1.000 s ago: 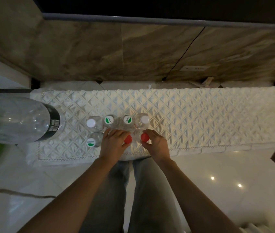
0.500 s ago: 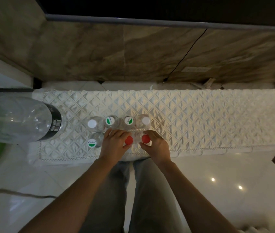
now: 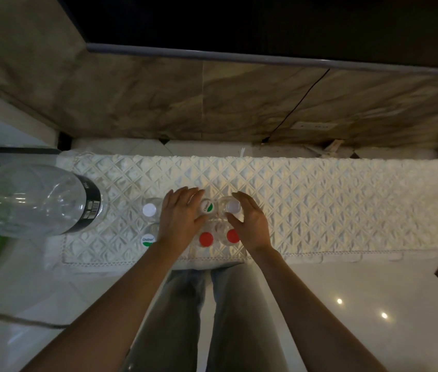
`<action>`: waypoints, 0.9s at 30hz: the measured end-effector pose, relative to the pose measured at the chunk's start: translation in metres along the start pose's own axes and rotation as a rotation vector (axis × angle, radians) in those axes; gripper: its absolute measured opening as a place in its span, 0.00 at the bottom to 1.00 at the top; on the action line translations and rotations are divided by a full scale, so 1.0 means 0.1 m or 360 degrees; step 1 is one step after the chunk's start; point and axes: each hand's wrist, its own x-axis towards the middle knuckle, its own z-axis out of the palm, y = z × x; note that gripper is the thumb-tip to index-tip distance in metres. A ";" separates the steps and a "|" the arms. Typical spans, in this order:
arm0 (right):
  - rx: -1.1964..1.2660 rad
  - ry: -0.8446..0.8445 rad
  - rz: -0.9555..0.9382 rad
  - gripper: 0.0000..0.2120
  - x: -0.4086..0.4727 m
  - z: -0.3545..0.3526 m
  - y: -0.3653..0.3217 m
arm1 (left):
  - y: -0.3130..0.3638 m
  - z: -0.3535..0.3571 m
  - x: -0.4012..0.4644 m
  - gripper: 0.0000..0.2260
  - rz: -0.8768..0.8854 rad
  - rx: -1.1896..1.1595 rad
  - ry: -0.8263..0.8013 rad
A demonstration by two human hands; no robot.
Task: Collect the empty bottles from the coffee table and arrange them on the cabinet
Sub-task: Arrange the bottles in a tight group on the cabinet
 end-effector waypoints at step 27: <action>0.0025 -0.0150 0.0151 0.19 0.08 0.03 0.01 | -0.12 0.07 0.02 0.17 0.0063 -0.0157 -0.0124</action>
